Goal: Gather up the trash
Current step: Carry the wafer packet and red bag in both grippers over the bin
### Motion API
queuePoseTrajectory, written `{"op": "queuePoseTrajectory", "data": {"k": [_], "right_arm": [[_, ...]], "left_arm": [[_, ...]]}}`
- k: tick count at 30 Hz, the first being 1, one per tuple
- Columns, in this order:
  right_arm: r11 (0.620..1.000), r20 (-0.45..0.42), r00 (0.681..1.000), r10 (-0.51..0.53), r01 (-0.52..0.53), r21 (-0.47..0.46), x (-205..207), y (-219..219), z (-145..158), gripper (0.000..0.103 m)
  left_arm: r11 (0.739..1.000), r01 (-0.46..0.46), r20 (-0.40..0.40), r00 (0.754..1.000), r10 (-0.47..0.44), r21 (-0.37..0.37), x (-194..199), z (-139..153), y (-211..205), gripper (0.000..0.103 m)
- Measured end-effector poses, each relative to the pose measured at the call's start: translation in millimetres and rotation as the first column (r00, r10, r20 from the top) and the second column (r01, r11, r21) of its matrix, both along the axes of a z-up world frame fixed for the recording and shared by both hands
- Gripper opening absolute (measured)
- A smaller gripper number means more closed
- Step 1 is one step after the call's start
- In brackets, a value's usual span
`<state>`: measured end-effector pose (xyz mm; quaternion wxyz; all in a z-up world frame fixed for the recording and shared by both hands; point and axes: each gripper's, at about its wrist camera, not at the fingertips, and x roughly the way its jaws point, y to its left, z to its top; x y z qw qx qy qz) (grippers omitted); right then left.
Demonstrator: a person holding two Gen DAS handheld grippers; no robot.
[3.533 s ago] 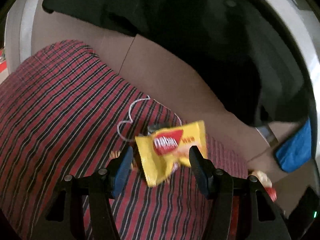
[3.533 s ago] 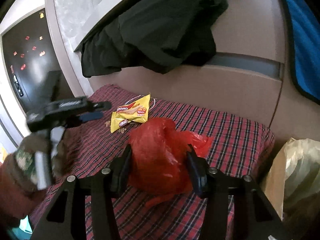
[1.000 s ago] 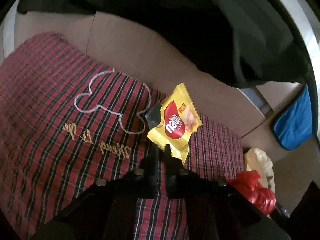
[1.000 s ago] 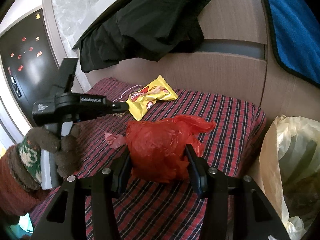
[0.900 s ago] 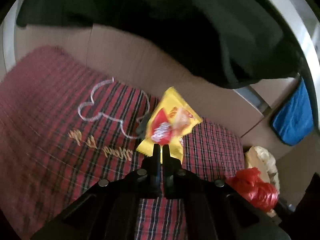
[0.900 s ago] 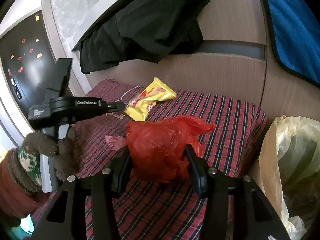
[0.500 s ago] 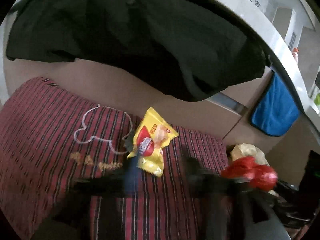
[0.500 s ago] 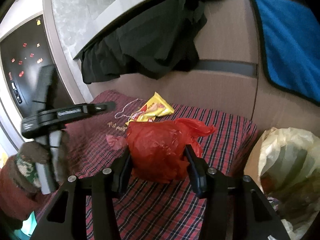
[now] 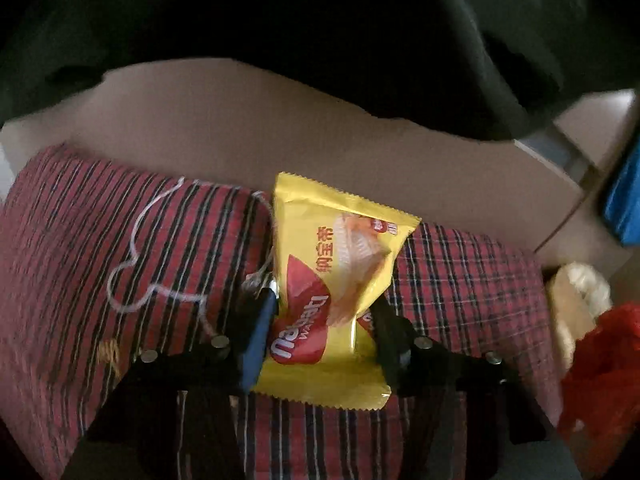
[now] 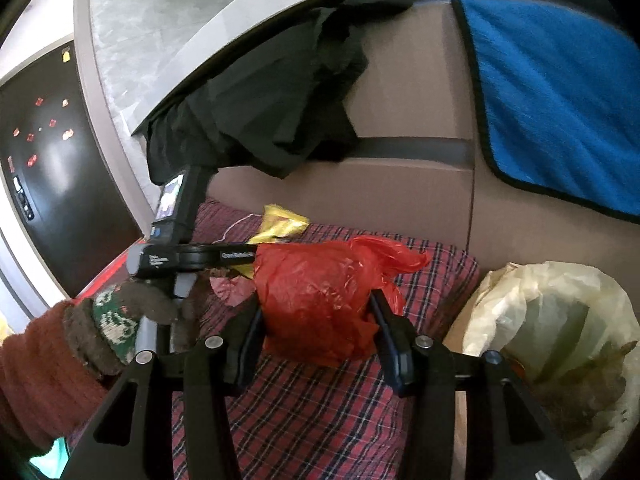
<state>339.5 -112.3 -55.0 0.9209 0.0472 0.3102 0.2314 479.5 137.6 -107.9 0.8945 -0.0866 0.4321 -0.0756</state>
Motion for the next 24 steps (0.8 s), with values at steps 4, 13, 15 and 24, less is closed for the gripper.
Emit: {"op": "queuePoseTrajectory", "data": {"k": [4,13,15,24], "right_arm": [[1.000,-0.005,1.000,-0.004,0.004,0.012,1,-1,1,0.046],[1.000,0.086,0.996,0.009,-0.011,0.021,-17,0,35,0.046],[1.000,0.123,0.992,0.000,-0.003,0.021,-25,-6,49,0.046],[0.994,0.254,0.961,-0.111,0.114,0.004,-63,-76,104,0.046]], "left_arm": [[1.000,-0.013,0.076,0.997,0.013,0.001,-28,20,5,0.032],[0.998,-0.065,0.305,0.951,0.055,0.020,-132,108,-16,0.031],[0.997,-0.063,0.353,0.935,0.042,0.046,-151,124,-30,0.031],[0.998,0.004,0.473,0.881,-0.030,0.057,-196,159,-116,0.031]]}}
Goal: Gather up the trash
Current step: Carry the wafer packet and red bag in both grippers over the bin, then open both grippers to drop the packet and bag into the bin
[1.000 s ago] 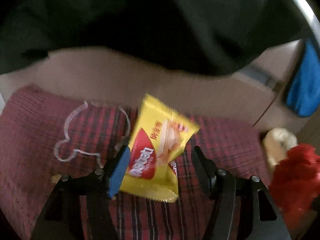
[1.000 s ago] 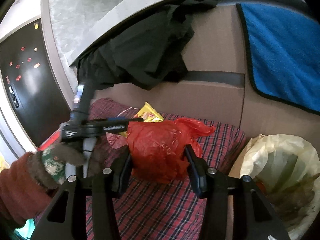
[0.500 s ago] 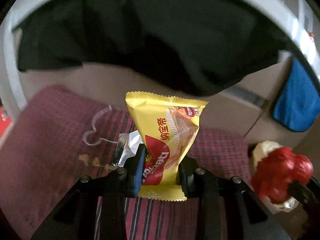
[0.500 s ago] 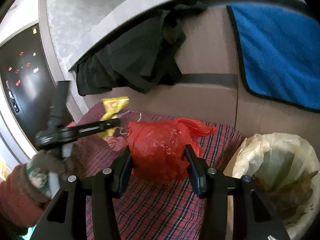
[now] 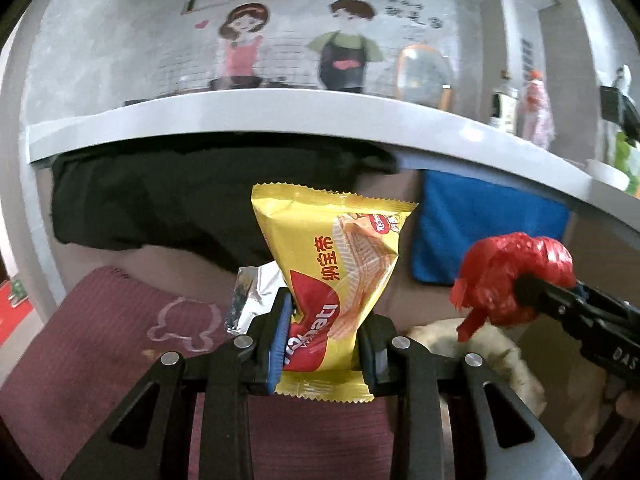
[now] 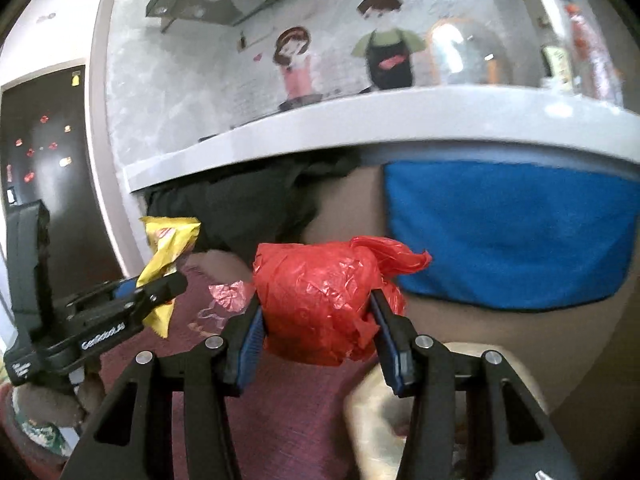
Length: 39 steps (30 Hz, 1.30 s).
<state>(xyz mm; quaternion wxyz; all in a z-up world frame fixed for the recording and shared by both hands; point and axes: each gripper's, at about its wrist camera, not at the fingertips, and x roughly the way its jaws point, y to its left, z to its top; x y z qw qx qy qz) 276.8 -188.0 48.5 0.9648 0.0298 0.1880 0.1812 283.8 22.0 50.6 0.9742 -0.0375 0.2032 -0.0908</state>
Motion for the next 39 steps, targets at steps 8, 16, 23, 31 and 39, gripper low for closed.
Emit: {"op": "queuePoseTrajectory", "data": {"k": [8,16,23,31,39], "right_arm": [[0.994,0.002,0.994,-0.111,0.111,-0.019,-21,-71,-2,0.046],[0.984,-0.046,0.984,-0.172,0.174,0.027,-19,-121,-26,0.046],[0.979,-0.103,0.978,-0.182,0.190,0.069,-7,-145,-55,0.046],[0.974,-0.174,0.966,-0.190,0.208,0.089,11,-157,-86,0.046],[0.972,-0.214,0.955,-0.204,0.224,0.075,28,-155,-104,0.046]], "left_arm": [[0.995,0.095,0.009,0.995,-0.095,-0.007,-11,-2,-83,0.031],[0.990,0.137,-0.026,0.990,-0.137,-0.010,0,-23,-140,0.032],[0.987,0.160,-0.099,0.982,-0.161,-0.025,19,-56,-162,0.032],[0.985,0.170,-0.168,0.971,-0.170,-0.014,39,-87,-174,0.032],[0.985,0.172,-0.197,0.965,-0.171,-0.013,51,-100,-176,0.032]]}}
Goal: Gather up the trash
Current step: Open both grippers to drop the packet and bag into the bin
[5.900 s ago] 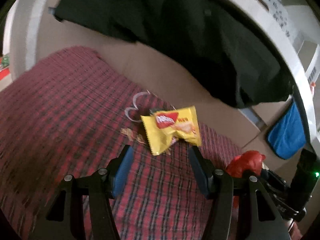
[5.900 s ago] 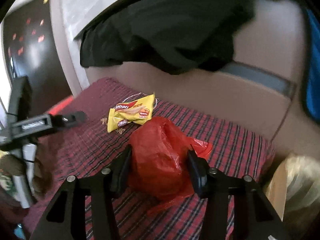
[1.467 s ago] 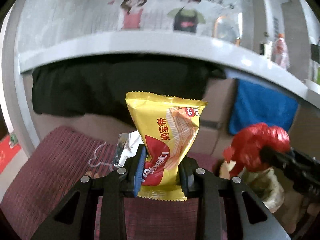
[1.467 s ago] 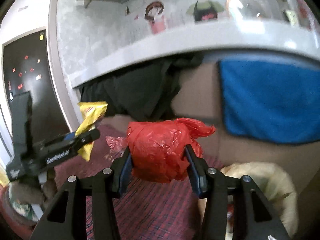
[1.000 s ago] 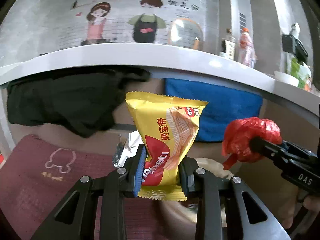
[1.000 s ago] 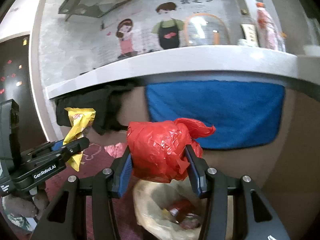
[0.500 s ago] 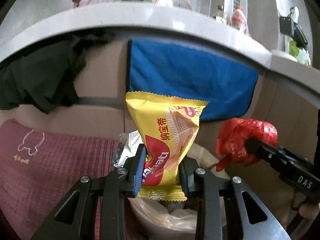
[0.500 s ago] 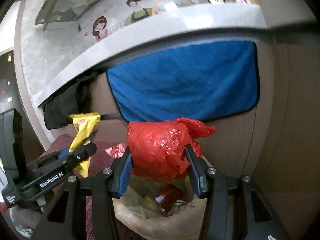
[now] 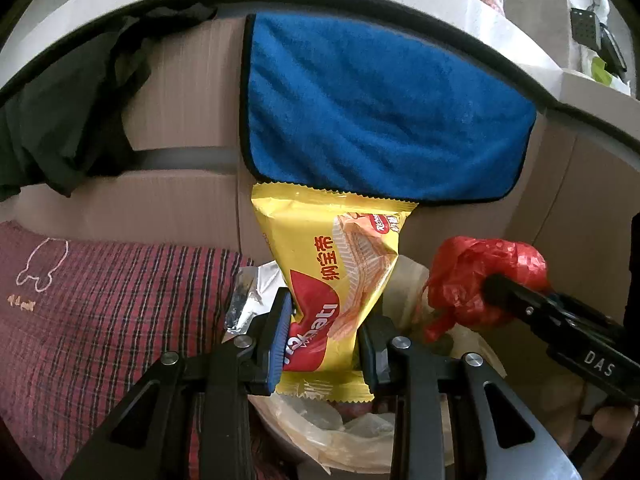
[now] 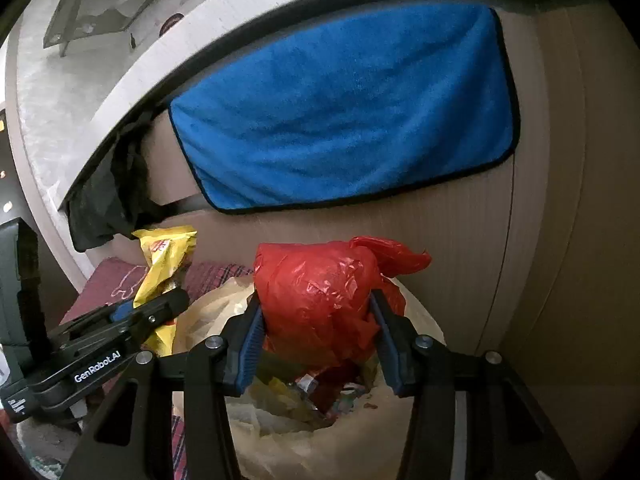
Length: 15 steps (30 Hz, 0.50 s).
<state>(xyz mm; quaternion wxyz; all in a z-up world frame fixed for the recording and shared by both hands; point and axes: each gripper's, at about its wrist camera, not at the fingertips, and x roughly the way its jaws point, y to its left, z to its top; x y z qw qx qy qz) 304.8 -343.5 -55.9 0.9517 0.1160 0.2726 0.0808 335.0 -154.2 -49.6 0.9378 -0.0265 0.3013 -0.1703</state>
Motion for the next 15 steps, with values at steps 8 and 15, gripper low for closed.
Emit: {"op": "queuePoseTrajectory", "data": {"k": [8,15], "right_arm": [[1.000,-0.026,1.000,-0.003,0.003,-0.011,9,7,-5,0.052],[0.999,-0.031,0.999,-0.026,0.025,-0.035,13,11,-7,0.053]], "left_arm": [[0.997,0.051,-0.061,0.997,-0.055,-0.058,15,-10,2,0.050],[0.994,0.062,-0.104,0.992,-0.071,-0.094,23,-14,7,0.056]]}}
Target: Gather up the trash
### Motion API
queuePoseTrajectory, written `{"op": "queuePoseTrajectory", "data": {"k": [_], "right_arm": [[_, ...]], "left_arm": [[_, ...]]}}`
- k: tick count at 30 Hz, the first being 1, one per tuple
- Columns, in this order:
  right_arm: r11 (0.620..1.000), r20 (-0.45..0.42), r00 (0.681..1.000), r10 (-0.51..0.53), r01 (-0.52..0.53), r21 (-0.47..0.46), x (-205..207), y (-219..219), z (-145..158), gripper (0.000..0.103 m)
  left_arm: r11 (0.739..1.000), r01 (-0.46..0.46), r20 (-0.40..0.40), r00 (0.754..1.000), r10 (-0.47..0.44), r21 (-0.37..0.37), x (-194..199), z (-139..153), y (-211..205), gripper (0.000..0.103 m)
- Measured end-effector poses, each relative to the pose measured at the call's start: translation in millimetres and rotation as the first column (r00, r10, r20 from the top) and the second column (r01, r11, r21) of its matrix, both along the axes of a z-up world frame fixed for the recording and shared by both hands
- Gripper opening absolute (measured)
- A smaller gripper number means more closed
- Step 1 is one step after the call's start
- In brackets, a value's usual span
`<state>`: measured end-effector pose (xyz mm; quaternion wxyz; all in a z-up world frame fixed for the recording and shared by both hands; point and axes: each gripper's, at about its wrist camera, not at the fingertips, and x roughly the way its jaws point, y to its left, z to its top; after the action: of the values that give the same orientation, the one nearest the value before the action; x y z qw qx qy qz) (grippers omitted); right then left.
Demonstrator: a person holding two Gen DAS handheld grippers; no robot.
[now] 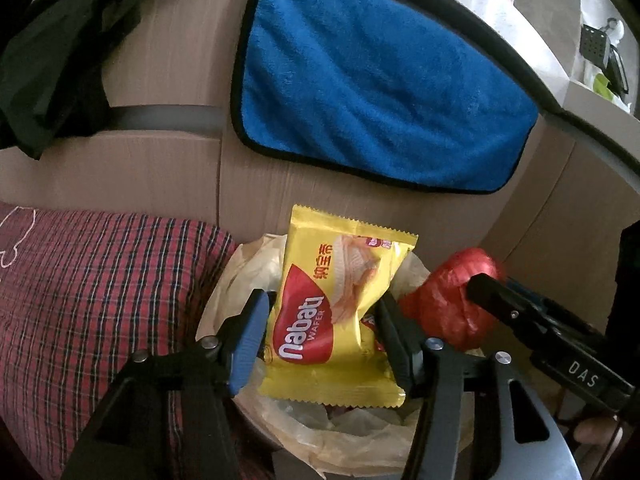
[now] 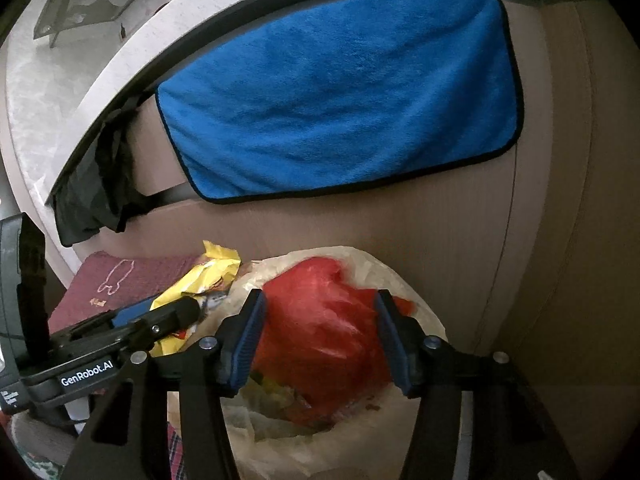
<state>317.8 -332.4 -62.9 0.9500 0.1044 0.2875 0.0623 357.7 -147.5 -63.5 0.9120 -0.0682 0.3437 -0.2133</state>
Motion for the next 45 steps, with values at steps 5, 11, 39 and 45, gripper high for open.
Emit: {"op": "queuePoseTrajectory", "data": {"k": [5,11,39,45], "right_arm": [[0.999,0.012,1.000,-0.007,0.008,-0.032,-6,4,3,0.053],[0.998,0.021,0.999,-0.033,0.034,-0.047,-11,2,6,0.053],[0.990,0.152,0.987,0.044,-0.022,-0.142,-262,121,43,0.053],[0.976,0.216,0.976,0.036,0.012,-0.217,-294,149,45,0.053]], "left_arm": [[1.000,0.006,0.015,1.000,-0.005,-0.017,-4,4,2,0.056],[0.999,-0.007,0.031,0.999,0.008,-0.039,-7,13,9,0.057],[0.928,-0.354,0.298,0.903,0.308,0.114,-294,75,131,0.056],[0.907,-0.376,0.358,0.887,0.293,0.190,-330,72,138,0.056]]}}
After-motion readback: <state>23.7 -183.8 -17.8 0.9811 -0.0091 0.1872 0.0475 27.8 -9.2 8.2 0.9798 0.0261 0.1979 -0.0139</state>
